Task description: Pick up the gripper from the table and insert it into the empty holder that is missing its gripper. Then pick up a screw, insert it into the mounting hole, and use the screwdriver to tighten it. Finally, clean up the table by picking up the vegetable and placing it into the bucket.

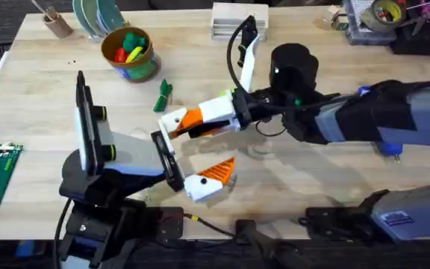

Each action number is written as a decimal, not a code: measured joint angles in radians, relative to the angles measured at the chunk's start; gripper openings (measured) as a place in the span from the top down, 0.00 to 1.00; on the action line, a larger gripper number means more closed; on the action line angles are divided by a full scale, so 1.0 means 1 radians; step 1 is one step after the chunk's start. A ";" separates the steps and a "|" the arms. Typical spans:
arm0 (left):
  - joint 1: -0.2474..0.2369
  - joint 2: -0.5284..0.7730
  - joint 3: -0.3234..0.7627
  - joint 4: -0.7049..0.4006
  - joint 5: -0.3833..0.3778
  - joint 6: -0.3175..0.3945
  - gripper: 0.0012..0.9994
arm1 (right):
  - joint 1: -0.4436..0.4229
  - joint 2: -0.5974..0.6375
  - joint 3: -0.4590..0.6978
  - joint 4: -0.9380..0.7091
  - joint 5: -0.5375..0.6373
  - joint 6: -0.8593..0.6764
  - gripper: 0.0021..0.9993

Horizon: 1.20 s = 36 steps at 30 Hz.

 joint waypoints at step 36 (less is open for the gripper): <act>0.000 0.000 0.000 0.000 0.000 0.000 0.01 | -0.414 -0.045 0.230 -0.424 0.323 -0.616 0.05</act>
